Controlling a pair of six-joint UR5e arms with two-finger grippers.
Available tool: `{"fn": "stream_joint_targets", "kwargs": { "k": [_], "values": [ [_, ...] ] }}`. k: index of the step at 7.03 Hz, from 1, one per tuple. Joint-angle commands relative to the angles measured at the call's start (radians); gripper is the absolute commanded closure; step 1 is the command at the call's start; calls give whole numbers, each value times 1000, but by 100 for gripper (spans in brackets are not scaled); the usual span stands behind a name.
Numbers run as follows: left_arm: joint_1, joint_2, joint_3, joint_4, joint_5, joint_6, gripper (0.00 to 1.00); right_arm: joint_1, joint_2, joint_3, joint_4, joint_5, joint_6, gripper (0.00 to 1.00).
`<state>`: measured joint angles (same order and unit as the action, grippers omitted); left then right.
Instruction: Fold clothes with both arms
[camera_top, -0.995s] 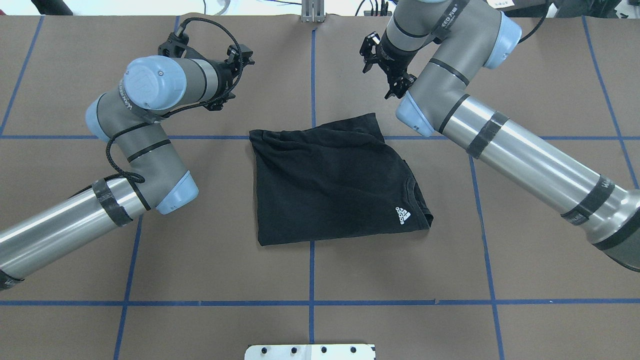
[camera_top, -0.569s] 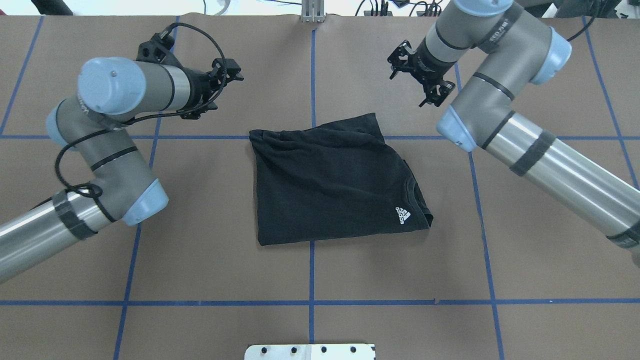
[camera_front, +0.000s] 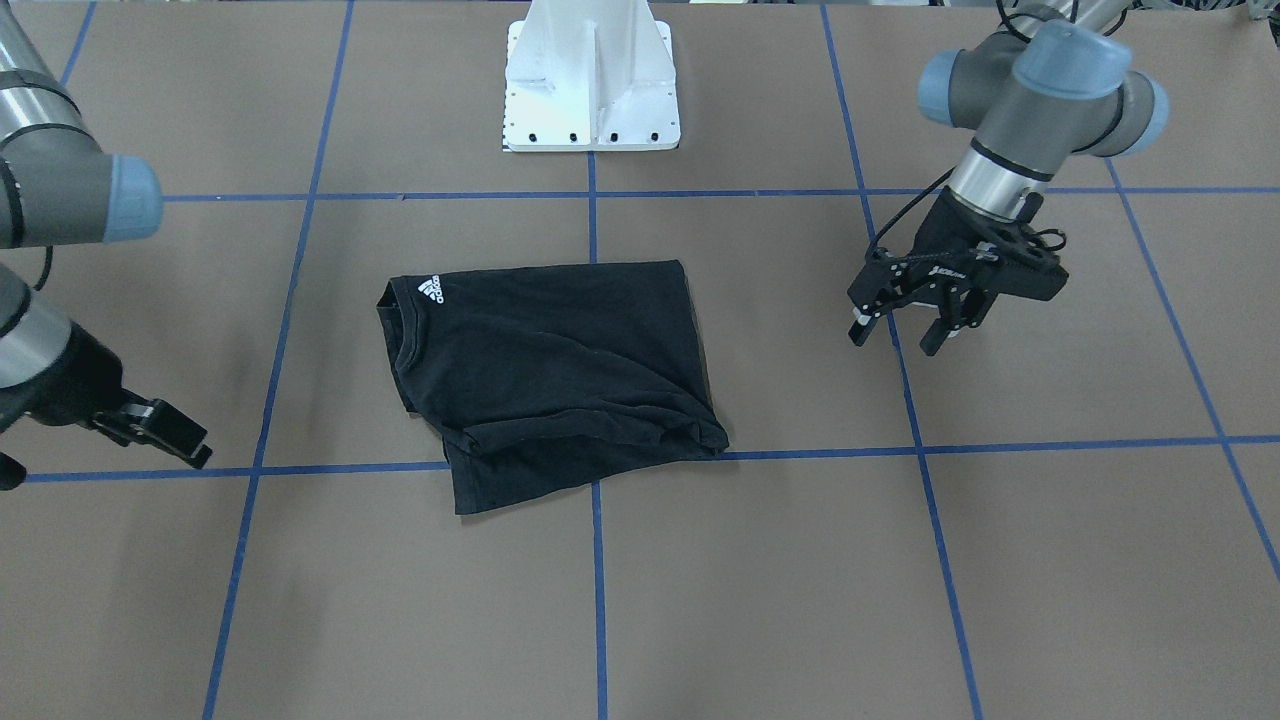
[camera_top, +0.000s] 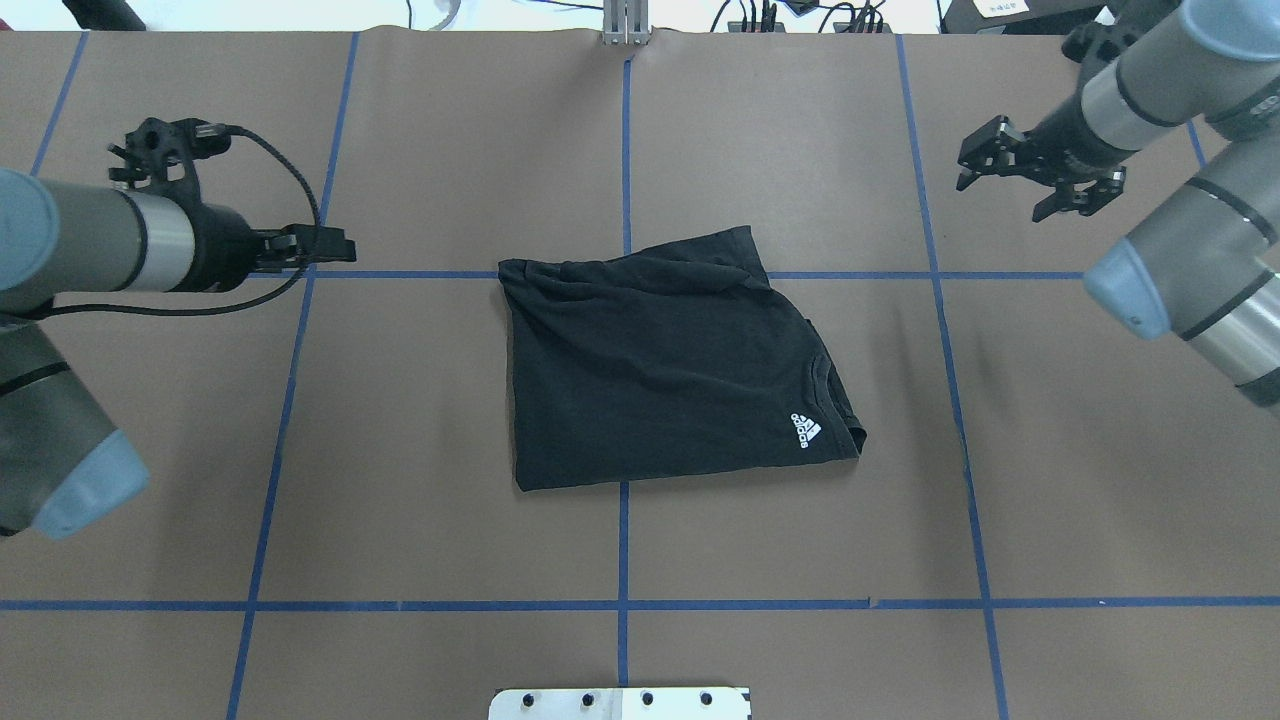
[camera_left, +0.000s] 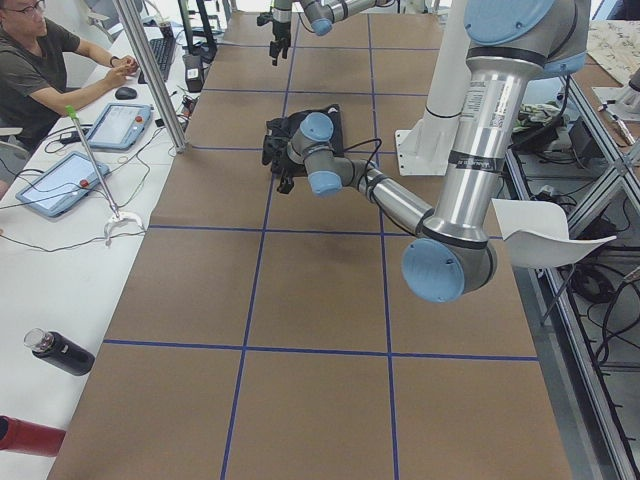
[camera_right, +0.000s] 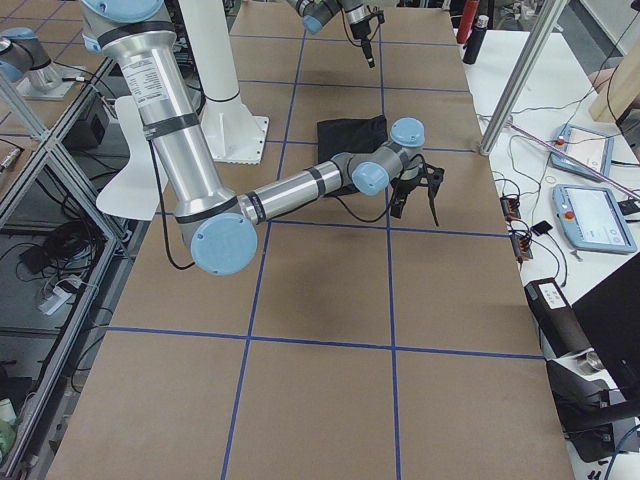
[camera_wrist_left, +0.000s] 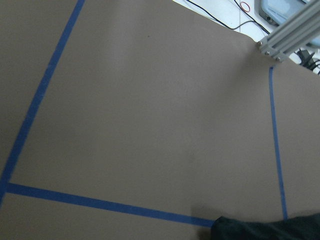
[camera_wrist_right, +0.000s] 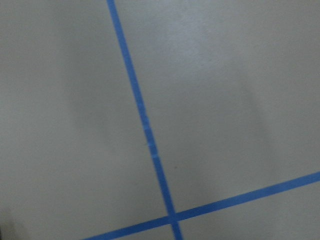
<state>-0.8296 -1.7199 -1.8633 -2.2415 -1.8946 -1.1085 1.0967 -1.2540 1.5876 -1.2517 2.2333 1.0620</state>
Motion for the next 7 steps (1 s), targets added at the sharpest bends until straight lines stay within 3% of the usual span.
{"fn": "stream_joint_targets", "kwargs": {
  "k": [1, 3, 4, 6, 7],
  "values": [
    [-183, 171, -44, 0, -169, 418, 0, 141, -126, -1, -2, 61, -376, 0],
    [-380, 242, 45, 3, -280, 754, 0, 246, -232, -5, -26, 106, -631, 0],
    [-481, 258, 132, 6, -323, 956, 0, 320, -243, -3, -111, 130, -768, 0],
    [-658, 255, 273, 16, -360, 1170, 0, 412, -236, 17, -352, 131, -1084, 0],
    [-680, 235, 276, 107, -382, 1191, 0, 413, -245, 25, -371, 131, -1099, 0]
  ]
}}
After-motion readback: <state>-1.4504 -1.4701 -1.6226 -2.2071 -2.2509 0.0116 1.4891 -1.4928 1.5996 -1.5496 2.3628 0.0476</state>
